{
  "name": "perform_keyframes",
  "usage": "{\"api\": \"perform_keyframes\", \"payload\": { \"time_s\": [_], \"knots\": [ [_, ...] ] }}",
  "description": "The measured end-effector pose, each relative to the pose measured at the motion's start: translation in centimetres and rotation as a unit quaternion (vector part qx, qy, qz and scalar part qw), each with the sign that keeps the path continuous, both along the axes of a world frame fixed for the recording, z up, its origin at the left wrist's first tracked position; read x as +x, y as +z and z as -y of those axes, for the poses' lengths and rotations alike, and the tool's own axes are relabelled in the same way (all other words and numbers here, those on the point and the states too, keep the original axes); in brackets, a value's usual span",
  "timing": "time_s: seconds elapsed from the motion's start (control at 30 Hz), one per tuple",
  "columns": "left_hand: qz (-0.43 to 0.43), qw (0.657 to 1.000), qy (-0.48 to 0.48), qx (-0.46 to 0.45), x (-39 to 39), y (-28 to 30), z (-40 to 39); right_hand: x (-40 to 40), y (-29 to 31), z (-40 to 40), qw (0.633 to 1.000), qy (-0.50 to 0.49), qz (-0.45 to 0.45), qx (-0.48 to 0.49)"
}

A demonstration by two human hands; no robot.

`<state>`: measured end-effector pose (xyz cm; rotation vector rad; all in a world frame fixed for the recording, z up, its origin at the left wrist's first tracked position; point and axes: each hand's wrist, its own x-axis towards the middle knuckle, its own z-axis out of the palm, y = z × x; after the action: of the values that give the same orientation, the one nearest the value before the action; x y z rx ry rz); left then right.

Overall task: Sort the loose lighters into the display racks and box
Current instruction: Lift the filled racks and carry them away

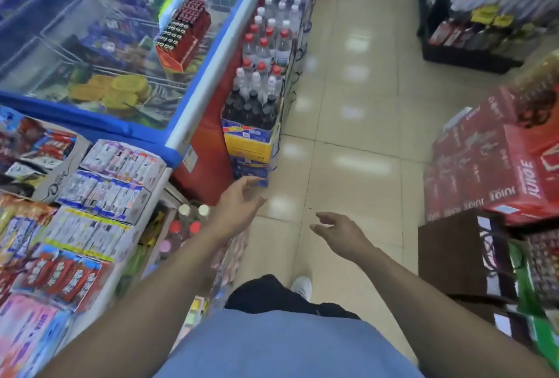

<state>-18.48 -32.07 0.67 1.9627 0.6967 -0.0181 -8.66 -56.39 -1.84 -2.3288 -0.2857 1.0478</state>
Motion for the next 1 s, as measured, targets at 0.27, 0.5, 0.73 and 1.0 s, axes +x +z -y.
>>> {"api": "perform_keyframes", "payload": {
  "time_s": [0.27,0.5,0.73,1.0],
  "knots": [
    [-0.016,0.995,0.096,0.039,2.5,-0.1,-5.1,11.1,2.8,-11.0,0.989,0.141,0.031,0.007],
    [-0.026,0.983,0.175,0.045,5.1,-1.1,-13.0,17.1,4.2,-24.8,0.972,0.229,0.04,0.029],
    [-0.034,0.972,0.228,0.036,10.1,0.0,-21.3,20.8,6.0,-32.9,0.965,0.254,0.046,0.051],
    [-0.008,0.97,0.232,0.071,18.0,1.8,-29.2,27.3,3.0,-34.4,0.946,0.324,0.013,-0.018]
  ]
}}
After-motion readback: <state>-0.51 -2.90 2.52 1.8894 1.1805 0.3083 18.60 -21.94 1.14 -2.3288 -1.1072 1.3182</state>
